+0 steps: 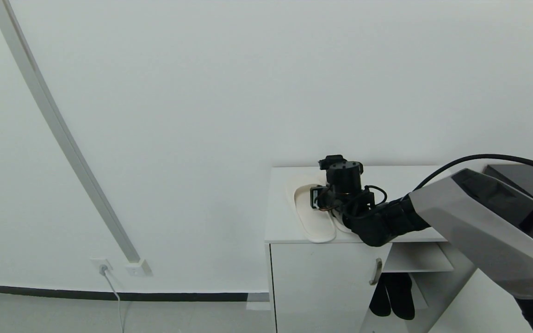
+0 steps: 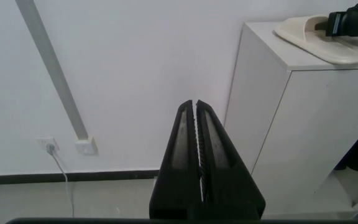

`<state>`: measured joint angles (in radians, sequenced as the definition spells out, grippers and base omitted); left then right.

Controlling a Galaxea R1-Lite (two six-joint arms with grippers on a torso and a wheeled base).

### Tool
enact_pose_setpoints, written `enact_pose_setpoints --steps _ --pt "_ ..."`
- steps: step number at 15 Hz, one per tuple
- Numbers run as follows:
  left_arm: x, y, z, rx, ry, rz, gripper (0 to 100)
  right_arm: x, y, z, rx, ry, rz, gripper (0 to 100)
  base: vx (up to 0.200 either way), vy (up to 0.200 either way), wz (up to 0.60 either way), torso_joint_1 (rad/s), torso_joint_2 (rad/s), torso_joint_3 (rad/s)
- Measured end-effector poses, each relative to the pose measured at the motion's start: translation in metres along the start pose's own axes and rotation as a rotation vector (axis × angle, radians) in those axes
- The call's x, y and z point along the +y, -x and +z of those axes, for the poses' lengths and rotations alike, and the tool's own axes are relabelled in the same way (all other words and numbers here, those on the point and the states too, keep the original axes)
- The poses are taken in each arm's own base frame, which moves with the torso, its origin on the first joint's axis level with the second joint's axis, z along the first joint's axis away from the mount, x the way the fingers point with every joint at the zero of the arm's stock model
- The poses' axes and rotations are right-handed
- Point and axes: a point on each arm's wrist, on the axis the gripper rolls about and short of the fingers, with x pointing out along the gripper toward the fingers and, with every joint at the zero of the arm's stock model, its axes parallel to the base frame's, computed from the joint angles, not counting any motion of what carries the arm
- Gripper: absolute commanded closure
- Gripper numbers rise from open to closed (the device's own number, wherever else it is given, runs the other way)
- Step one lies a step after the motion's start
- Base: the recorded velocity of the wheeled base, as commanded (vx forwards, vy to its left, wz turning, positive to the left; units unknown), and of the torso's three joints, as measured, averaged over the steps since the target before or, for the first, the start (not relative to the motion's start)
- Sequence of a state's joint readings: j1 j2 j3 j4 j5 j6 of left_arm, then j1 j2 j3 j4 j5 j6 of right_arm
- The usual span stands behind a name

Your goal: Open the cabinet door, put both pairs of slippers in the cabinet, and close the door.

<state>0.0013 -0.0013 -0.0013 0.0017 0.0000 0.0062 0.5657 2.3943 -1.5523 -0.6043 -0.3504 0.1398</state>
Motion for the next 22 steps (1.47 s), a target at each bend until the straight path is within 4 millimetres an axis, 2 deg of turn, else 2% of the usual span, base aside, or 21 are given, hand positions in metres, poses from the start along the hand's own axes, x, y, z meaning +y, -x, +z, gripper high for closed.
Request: enact_pose_setpoints --steps 3,5,14,19,22 --pt "0.000 0.000 0.000 0.000 0.003 0.000 100 0.000 0.010 0.006 0.000 0.007 0.007 100 0.000 0.000 0.00 0.000 0.00 0.000" --pt "0.000 0.000 0.000 0.000 0.003 0.000 100 0.002 0.029 0.011 -0.001 0.015 0.042 100 0.000 0.000 0.00 0.000 0.00 0.000" --pt "0.000 0.000 0.000 0.000 0.003 -0.001 100 0.008 0.146 0.017 -0.077 0.107 0.292 100 0.000 0.000 0.00 0.000 0.00 0.000" --pt "0.000 0.000 0.000 0.000 0.003 -0.004 100 -0.009 0.203 0.040 -0.054 0.073 0.481 100 0.000 0.000 0.00 0.000 0.00 0.000" --pt "0.000 0.000 0.000 0.000 0.003 -0.005 100 -0.014 0.223 0.053 -0.079 0.063 0.512 100 0.000 0.000 0.00 0.000 0.00 0.000"
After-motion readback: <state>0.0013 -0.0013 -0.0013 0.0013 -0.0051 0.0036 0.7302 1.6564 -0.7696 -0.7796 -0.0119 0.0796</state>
